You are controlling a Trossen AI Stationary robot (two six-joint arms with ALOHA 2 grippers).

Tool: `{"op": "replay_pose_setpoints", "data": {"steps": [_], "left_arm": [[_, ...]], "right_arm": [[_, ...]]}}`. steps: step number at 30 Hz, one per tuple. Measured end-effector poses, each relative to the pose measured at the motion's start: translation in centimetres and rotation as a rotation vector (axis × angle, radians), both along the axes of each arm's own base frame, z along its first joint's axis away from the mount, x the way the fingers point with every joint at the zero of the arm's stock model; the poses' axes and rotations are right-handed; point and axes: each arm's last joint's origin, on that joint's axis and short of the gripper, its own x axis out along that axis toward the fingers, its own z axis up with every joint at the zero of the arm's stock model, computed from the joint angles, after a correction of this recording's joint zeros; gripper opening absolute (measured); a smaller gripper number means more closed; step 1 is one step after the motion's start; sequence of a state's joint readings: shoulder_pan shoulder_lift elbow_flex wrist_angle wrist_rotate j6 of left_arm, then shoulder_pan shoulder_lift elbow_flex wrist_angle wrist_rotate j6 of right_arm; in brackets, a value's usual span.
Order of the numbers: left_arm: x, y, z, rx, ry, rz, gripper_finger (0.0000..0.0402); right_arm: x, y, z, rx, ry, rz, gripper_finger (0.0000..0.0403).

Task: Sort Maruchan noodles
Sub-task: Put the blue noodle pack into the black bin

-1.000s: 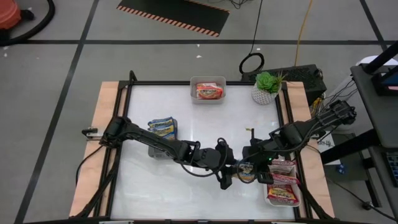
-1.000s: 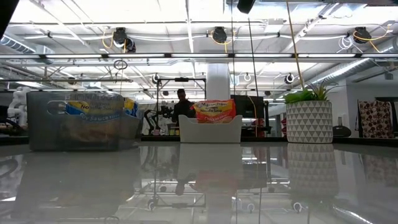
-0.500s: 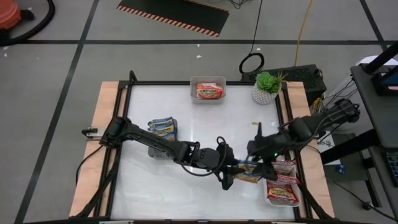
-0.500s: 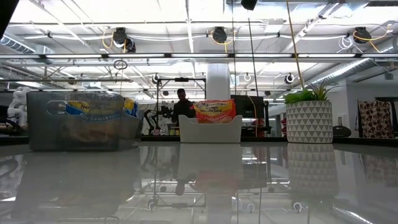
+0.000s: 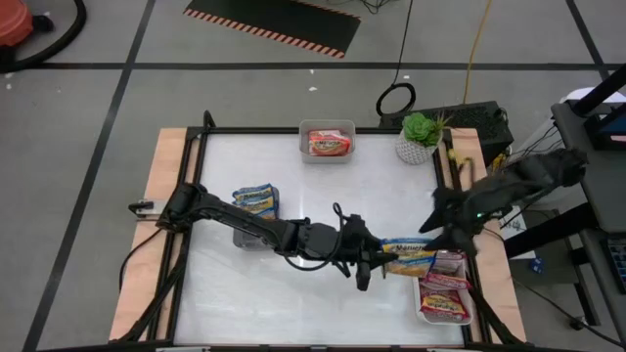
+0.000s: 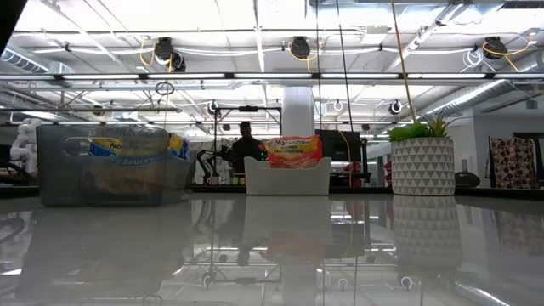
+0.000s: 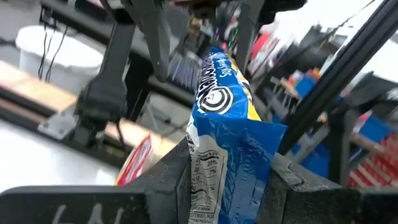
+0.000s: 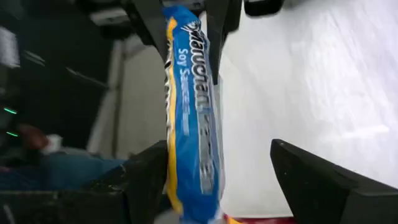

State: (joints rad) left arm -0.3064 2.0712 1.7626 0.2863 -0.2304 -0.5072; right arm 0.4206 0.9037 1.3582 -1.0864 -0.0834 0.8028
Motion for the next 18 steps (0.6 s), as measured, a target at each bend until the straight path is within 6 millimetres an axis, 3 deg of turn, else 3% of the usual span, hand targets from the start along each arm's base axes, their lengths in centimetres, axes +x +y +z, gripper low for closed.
{"op": "replay_pose_setpoints", "data": {"steps": [4,10,18], "left_arm": [[0.0,0.0,0.5,-0.009,-0.051,-0.001,0.0122],[0.0,0.0,1.2,0.003,-0.126,-0.025,0.0122],[0.2,2.0,2.9,-0.024,-0.293,0.042,0.0122]], "right_arm": [[-2.1,-1.1,1.2,0.037,-0.117,-0.056,0.0274],[-4.6,-2.9,2.1,-0.045,-0.281,-0.209,0.0274],[-5.2,-3.3,3.4,-0.052,-0.452,-0.238,0.0274]]}}
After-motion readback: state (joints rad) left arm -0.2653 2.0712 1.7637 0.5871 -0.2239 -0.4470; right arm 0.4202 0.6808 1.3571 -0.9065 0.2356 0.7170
